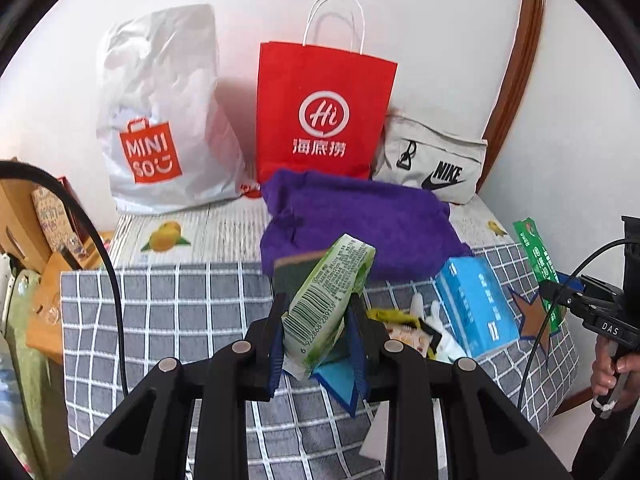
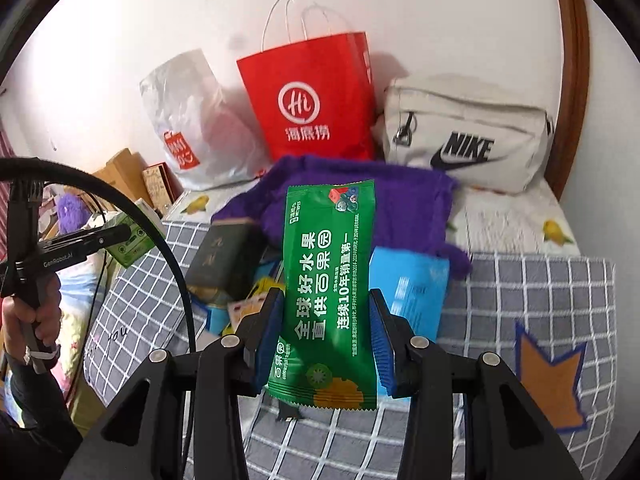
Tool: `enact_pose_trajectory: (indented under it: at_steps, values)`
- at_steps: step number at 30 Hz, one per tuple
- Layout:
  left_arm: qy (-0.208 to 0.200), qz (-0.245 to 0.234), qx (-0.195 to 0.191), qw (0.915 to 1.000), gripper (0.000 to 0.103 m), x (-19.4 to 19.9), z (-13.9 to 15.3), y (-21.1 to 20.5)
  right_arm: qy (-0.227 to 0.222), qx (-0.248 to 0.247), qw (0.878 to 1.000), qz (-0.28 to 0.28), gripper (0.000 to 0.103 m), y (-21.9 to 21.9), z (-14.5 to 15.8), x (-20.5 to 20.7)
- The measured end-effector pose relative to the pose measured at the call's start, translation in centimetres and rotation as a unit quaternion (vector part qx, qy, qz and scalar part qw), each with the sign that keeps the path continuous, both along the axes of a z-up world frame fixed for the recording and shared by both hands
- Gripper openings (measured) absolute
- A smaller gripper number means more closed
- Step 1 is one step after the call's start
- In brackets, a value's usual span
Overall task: Organize soft objects
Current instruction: 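Carry the green box and green packet up onto the purple towel with both tools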
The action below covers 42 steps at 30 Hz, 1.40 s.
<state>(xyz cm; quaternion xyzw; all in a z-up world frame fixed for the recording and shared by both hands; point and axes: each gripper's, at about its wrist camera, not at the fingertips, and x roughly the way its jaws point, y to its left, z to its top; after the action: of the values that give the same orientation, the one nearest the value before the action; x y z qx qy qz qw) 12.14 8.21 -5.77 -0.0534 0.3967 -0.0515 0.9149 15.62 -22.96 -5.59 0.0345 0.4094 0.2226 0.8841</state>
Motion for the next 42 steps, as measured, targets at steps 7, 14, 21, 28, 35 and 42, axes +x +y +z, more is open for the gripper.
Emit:
enact_pose_trajectory:
  at_steps: [7, 14, 21, 28, 35, 42]
  values:
    - [-0.008, -0.001, 0.006, 0.9999, 0.027, 2.7, 1.4, 0.2, -0.003, -0.002, 1.000, 0.004, 0.042, 0.2, 0.4, 3.2]
    - [-0.011, -0.002, 0.014, 0.9998, 0.027, 5.9, 1.7, 0.3, 0.004, -0.014, 1.000, 0.005, 0.042, 0.9, 0.0, 7.2]
    - [0.001, -0.010, 0.011, 0.9999, 0.027, 10.6, 1.1, 0.5, 0.013, -0.009, 1.000, 0.005, 0.042, 1.5, -0.7, 11.8]
    - [0.018, -0.013, 0.002, 0.9997, 0.027, 15.2, -0.4, 0.5, 0.026, -0.014, 1.000, 0.009, 0.042, 2.6, -2.1, 15.7]
    - [0.042, -0.027, -0.007, 0.9987, 0.027, 19.6, -2.5, -0.4, 0.062, -0.028, 0.998, 0.011, 0.042, 3.5, -5.3, 19.5]
    - [0.073, -0.046, -0.012, 0.9962, 0.027, 23.8, -5.4, -1.4, 0.100, -0.057, 0.993, -0.010, 0.042, 3.3, -9.1, 22.8]
